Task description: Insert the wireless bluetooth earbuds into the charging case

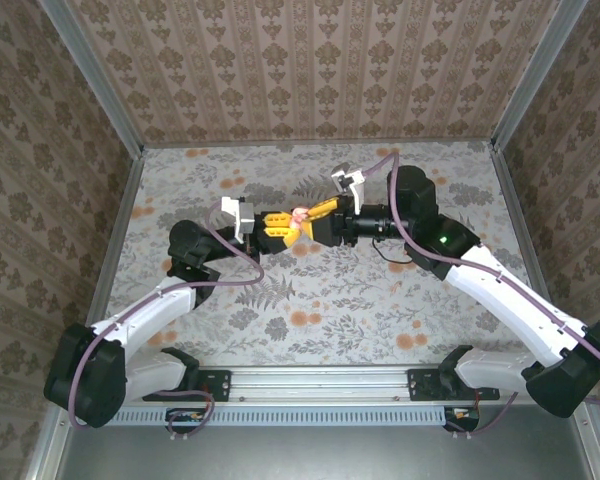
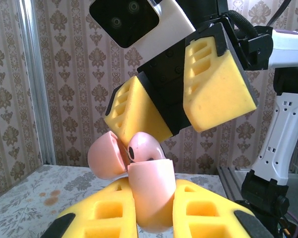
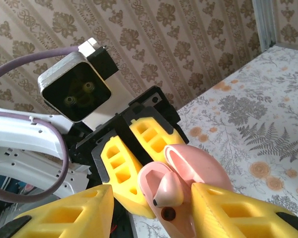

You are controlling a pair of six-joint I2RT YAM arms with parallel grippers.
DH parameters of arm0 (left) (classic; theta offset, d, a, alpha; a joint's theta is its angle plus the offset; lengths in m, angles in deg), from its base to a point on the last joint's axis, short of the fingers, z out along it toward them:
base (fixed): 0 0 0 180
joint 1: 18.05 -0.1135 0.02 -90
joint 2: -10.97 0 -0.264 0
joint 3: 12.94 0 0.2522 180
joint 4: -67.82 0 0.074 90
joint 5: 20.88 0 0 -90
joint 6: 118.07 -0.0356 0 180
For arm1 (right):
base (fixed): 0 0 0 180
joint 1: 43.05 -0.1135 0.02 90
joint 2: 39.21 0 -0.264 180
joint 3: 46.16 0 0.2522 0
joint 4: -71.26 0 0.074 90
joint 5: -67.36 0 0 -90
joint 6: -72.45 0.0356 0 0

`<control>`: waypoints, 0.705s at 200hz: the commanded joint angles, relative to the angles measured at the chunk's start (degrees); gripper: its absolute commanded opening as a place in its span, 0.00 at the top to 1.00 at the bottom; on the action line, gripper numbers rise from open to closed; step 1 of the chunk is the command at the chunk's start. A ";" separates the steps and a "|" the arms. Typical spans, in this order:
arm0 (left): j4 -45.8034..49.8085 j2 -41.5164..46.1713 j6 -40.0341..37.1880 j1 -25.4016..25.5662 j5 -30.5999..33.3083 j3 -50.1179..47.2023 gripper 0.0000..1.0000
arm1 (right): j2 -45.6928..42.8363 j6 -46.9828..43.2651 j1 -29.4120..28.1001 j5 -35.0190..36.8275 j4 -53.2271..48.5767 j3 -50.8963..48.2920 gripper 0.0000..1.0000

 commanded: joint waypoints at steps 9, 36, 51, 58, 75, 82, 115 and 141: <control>-3.04 1.11 -2.90 0.66 -0.61 -0.72 1.00 | 0.31 3.95 0.28 4.75 -4.84 3.80 0.52; -2.39 1.24 -3.91 0.65 -0.31 -1.06 1.00 | 1.99 4.02 -0.85 3.70 -7.57 6.18 0.54; -1.60 1.34 -4.60 0.65 -0.23 -1.18 1.00 | 2.87 4.02 -1.52 4.48 -9.82 7.80 0.58; -1.25 1.47 -4.79 0.65 -0.23 -1.17 1.00 | 3.28 3.95 -1.82 5.34 -11.30 8.69 0.60; -0.42 1.81 -5.52 0.65 0.03 -1.30 1.00 | 4.01 3.42 -2.66 7.65 -14.50 10.59 0.60; 0.05 2.01 -5.99 0.66 0.20 -1.35 1.00 | 4.00 3.35 -2.96 8.45 -15.43 11.27 0.58; 4.38 3.30 -9.27 0.67 1.43 -1.66 1.00 | 2.20 5.17 -3.69 11.52 -16.59 12.56 0.53; 6.88 3.88 -11.26 0.66 3.33 -2.06 1.00 | 0.58 7.48 -3.69 15.10 -17.67 13.54 0.52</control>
